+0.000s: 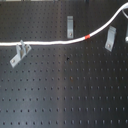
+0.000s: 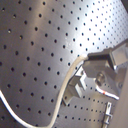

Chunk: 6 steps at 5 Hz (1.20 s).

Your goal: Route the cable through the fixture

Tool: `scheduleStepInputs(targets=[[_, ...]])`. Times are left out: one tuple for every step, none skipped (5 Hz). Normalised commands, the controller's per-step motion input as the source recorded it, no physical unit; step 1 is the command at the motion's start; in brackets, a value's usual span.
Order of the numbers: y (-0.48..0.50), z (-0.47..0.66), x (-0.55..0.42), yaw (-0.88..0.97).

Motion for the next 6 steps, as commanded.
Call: scheduleStepInputs(targets=[[0.040, 0.55, 0.022, 0.61], [0.043, 0.32, -0.057, 0.64], [0.142, 0.06, -0.165, 0.67], [0.202, 0.00, -0.259, 0.59], [0.073, 0.00, -0.486, 0.35], [0.093, 0.01, -0.393, 0.45]])
